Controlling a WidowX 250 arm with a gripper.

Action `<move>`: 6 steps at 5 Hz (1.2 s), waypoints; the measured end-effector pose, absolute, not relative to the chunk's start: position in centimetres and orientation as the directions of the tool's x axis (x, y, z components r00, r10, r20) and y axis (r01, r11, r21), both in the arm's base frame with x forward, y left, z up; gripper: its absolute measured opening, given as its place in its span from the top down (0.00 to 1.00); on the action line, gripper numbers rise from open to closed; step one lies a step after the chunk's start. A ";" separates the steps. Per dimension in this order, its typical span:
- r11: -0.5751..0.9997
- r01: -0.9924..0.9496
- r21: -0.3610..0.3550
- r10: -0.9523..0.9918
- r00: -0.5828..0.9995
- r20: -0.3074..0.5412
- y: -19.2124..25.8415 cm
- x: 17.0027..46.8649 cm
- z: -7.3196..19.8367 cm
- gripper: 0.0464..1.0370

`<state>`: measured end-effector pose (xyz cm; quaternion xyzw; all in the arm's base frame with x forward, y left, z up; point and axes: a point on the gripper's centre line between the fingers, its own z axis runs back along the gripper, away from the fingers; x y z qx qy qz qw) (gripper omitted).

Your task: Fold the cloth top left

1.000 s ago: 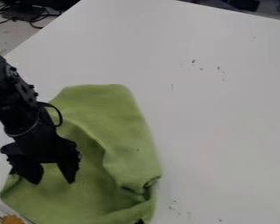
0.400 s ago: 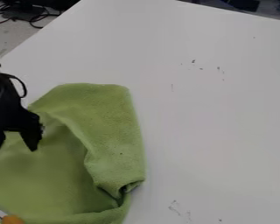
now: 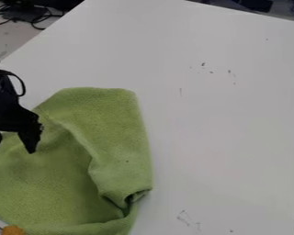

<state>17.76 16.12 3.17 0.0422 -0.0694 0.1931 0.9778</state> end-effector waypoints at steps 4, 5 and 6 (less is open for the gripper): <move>0.991 -0.129 0.027 0.126 0.988 0.093 10.4 27.2 1.0 0.04; 0.993 -0.120 0.003 0.119 0.987 0.111 11.1 28.5 0.2 0.04; 0.993 -0.116 0.017 0.112 0.984 0.137 12.4 29.6 0.2 0.04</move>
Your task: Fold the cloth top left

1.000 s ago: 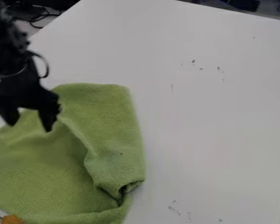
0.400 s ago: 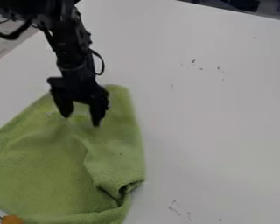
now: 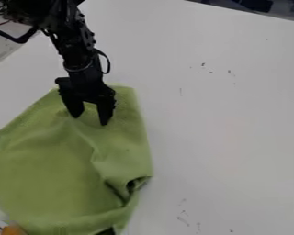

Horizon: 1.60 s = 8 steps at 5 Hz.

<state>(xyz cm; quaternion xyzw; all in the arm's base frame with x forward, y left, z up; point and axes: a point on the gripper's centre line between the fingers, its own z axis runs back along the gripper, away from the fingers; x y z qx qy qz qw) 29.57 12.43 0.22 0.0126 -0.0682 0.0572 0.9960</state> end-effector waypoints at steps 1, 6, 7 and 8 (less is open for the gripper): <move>0.990 -0.129 0.057 0.118 0.979 0.164 13.7 29.6 0.4 0.04; 0.964 -0.211 0.162 0.187 0.970 0.154 14.3 28.5 4.9 0.04; 0.964 -0.204 0.174 0.168 0.965 0.199 13.5 28.5 7.0 0.04; 0.969 -0.170 0.177 0.132 0.969 0.210 12.2 28.9 8.0 0.04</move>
